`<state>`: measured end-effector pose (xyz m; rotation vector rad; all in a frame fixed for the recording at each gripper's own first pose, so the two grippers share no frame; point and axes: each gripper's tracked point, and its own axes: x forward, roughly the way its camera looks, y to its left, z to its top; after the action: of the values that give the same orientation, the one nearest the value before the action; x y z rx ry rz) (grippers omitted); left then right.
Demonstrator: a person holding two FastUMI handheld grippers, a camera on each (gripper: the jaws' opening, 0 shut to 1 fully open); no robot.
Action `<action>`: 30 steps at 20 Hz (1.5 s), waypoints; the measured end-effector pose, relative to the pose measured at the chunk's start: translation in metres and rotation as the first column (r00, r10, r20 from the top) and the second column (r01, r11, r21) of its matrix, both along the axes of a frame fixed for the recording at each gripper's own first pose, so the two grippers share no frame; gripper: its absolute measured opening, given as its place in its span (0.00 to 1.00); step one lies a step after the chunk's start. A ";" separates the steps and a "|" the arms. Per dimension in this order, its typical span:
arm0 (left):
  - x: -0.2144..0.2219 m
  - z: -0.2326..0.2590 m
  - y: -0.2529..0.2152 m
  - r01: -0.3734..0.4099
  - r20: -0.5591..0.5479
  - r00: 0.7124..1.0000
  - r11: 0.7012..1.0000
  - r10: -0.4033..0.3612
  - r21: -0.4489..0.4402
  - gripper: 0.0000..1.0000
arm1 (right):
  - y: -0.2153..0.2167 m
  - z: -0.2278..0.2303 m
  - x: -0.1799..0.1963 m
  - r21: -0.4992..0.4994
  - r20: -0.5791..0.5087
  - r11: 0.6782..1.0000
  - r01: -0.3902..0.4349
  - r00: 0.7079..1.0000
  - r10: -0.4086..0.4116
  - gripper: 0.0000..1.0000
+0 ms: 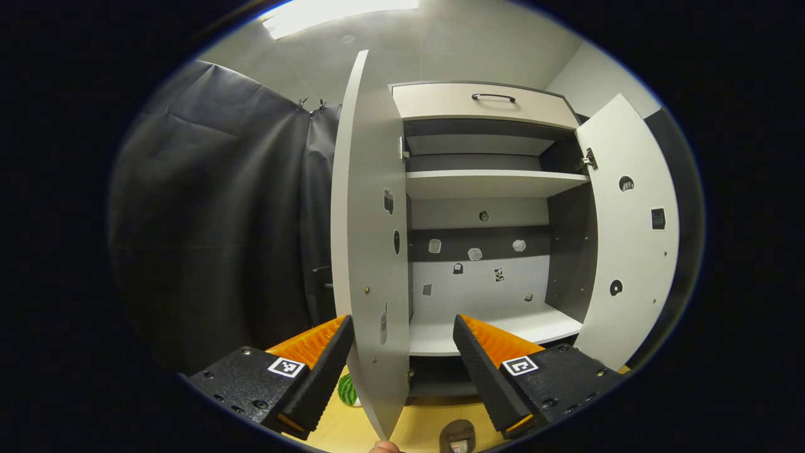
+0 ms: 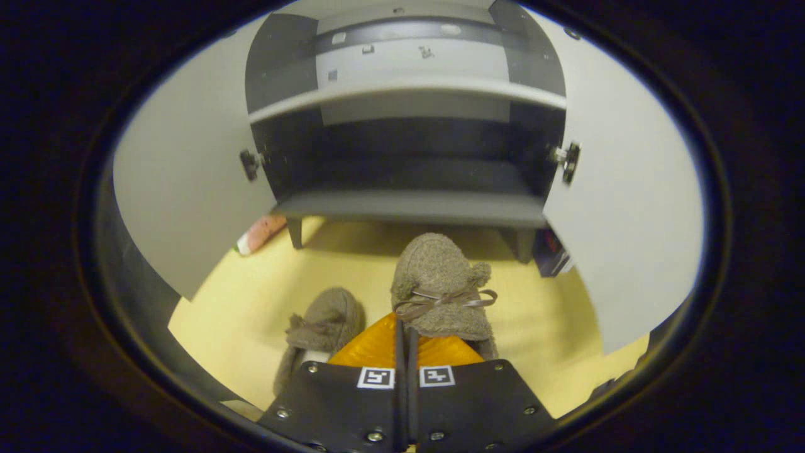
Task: Grab one shoe with the right hand and put it into the shoe cabinet, grab the other shoe with the left hand and put it into the shoe cabinet; then close the right door with the right hand and the left door with the left hand.
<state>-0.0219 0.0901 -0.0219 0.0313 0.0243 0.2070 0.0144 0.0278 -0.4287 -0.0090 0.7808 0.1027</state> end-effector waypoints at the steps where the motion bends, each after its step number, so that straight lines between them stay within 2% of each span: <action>1: 0.000 0.000 0.000 0.000 0.000 1.000 1.000 0.000 0.004 0.98 | 0.000 0.024 0.014 0.011 0.038 1.000 0.003 0.999 -0.003 0.00; 7: -0.001 0.001 0.002 0.003 0.010 1.000 1.000 -0.002 -0.009 0.99 | 0.004 0.160 0.103 0.046 0.260 0.999 -0.003 0.966 -0.009 0.00; 10: 0.000 0.000 0.005 -0.005 0.011 1.000 1.000 0.005 -0.020 0.97 | 0.004 0.197 0.147 0.026 0.328 1.000 -0.010 0.945 0.001 0.00; 13: 0.000 -0.002 0.010 -0.020 0.009 1.000 0.999 0.020 -0.031 0.97 | 0.002 0.217 0.192 0.018 0.359 1.000 -0.003 0.933 -0.004 0.00; 18: 0.001 -0.005 0.027 -0.057 0.000 0.998 0.998 0.057 -0.038 0.97 | -0.001 0.222 0.256 -0.002 0.369 1.000 0.010 0.929 -0.008 0.00; 23: -0.001 -0.008 0.041 -0.087 -0.009 0.996 0.995 0.087 -0.038 0.99 | -0.006 0.200 0.312 -0.012 0.344 0.999 0.043 0.938 -0.037 0.00; 30: -0.007 -0.014 0.061 -0.141 -0.024 0.990 0.990 0.140 -0.032 0.98 | -0.010 0.164 0.347 0.002 0.268 0.996 0.092 0.959 -0.089 0.00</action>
<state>-0.0289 0.1514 -0.0360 -0.0018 0.0516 0.3472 0.3610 0.0174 -0.2651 0.0028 0.5102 0.0097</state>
